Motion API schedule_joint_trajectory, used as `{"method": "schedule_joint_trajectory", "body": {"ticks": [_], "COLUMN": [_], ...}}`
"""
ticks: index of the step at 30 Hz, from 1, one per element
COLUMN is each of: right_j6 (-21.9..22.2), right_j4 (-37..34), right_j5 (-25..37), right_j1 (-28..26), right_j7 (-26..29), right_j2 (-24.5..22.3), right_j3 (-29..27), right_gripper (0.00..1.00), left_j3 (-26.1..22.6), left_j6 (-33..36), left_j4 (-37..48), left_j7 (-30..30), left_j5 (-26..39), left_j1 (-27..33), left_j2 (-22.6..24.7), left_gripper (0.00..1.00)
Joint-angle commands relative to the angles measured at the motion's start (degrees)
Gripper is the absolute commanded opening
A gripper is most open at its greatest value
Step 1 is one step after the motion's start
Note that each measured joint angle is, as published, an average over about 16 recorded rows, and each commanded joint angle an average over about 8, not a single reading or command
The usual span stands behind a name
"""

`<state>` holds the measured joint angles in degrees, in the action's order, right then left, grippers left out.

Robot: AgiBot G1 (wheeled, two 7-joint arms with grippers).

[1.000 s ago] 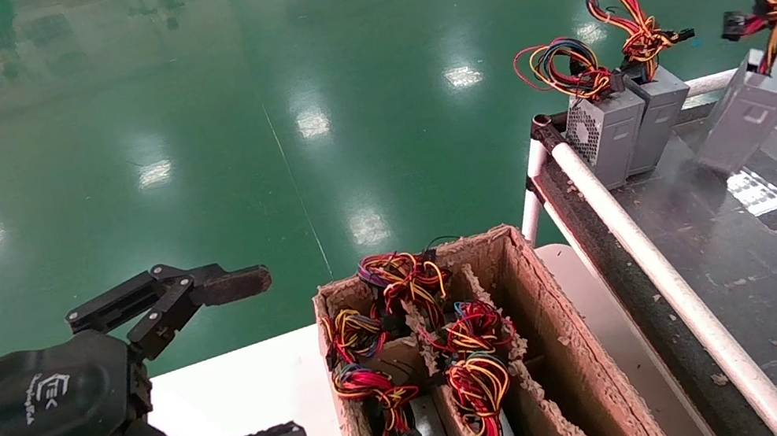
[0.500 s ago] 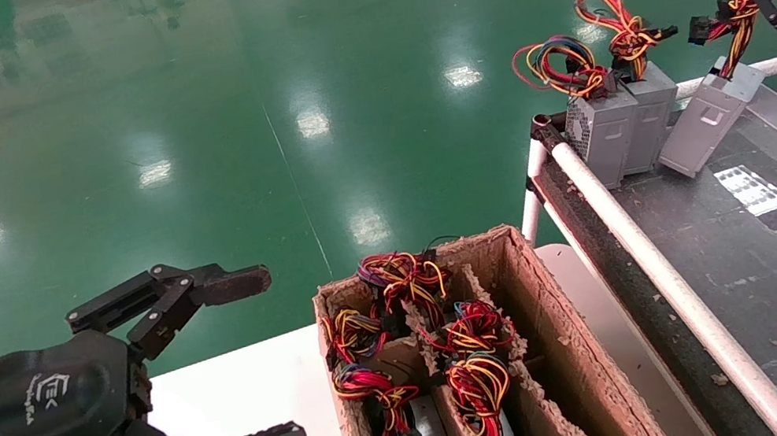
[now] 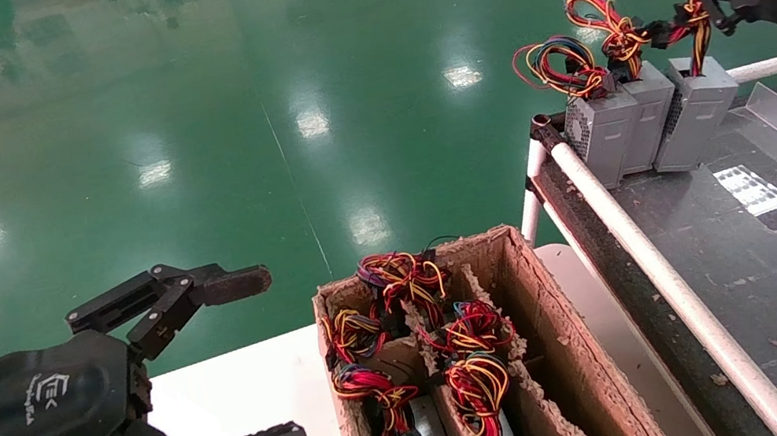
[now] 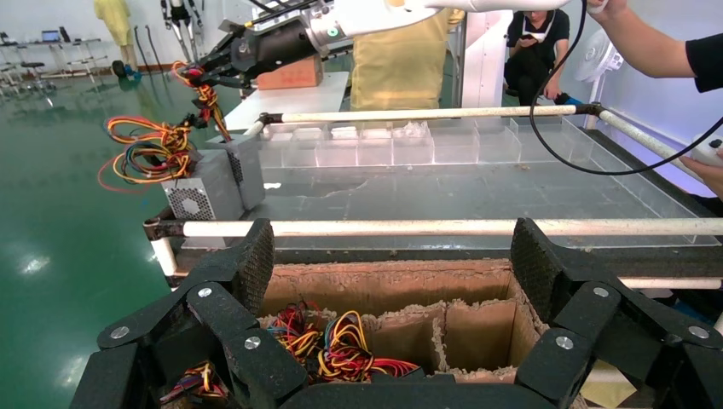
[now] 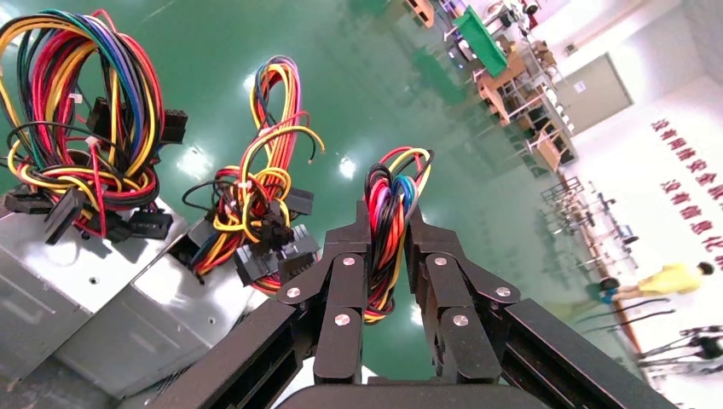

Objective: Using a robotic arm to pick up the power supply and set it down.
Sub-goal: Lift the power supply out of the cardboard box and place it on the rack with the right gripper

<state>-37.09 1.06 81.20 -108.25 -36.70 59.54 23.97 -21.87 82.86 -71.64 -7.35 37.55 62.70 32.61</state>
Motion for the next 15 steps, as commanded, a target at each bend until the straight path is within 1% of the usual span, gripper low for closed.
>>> {"method": "schedule_joint_trajectory", "body": {"ticks": [1,6,11,12,15], "right_j6": [0.91,2.70,3.33,3.40,3.61], "right_j4": [0.07,0.23,0.03,-0.03,-0.17], "right_j5": [0.24,0.10,0.21,0.26,0.31], "right_j1": [-0.03,0.00,0.94,1.19,1.81], "right_j7": [-0.43,-1.48,-2.85,-3.13,-3.87], "right_j2": [0.80,2.45,3.52,3.65,3.89], "right_j3": [0.16,0.06,0.13,0.17,0.21], "right_gripper": [0.00,0.00,0.00,0.02,0.39], "left_j3": [0.00,0.00,0.00,0.00,0.00], "left_j6": [0.00,0.00,0.00,0.00,0.00], "left_j4": [0.00,0.00,0.00,0.00,0.00], "left_j7": [0.00,0.00,0.00,0.00,0.00], "left_j5": [0.00,0.00,0.00,0.00,0.00], "left_j1": [0.00,0.00,0.00,0.00,0.00], "left_j2": [0.00,0.00,0.00,0.00,0.00], "left_gripper": [1.00,1.00,1.00,1.00,1.00]}}
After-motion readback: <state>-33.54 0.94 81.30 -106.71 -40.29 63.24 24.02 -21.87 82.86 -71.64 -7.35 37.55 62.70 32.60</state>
